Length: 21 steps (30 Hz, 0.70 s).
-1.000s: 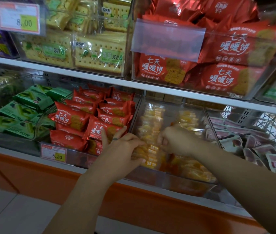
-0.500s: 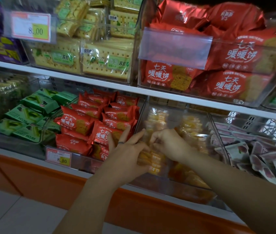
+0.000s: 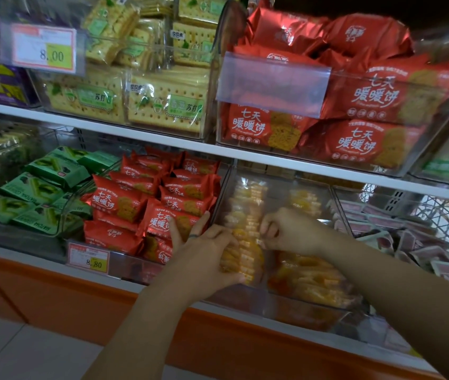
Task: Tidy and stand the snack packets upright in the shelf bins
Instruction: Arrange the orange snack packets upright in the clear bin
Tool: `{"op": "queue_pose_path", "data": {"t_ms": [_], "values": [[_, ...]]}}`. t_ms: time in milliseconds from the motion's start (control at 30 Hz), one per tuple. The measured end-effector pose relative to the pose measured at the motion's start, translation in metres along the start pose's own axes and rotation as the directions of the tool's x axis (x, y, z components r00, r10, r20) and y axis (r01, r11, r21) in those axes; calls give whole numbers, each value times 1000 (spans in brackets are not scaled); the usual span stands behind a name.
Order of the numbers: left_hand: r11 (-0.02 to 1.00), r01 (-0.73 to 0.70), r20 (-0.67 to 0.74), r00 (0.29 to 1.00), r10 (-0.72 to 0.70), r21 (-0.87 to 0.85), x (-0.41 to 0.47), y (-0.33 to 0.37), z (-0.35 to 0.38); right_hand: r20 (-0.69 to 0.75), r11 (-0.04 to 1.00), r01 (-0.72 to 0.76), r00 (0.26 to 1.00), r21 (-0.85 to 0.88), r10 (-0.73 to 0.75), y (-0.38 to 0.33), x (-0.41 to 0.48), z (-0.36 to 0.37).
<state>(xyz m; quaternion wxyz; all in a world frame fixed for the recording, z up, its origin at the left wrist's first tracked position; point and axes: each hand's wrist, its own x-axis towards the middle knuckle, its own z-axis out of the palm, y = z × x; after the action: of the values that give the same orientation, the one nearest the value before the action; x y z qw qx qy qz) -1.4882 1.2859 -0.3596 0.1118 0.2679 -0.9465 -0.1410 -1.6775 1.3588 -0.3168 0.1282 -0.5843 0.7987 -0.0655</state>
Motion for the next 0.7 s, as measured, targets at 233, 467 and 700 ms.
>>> {"op": "queue_pose_path", "data": {"t_ms": [233, 467, 700], "values": [[1000, 5, -6, 1000, -5, 13, 1, 0, 1, 224, 926, -215, 963, 311, 148, -19, 13, 9], [1000, 9, -17, 1000, -9, 20, 2, 0, 2, 48, 771, -206, 974, 603, 222, -19, 9, 24], [1000, 16, -28, 1000, -15, 22, 6, 1, 5, 97, 901, -142, 989, 410, 112, -27, 15, 28]]}}
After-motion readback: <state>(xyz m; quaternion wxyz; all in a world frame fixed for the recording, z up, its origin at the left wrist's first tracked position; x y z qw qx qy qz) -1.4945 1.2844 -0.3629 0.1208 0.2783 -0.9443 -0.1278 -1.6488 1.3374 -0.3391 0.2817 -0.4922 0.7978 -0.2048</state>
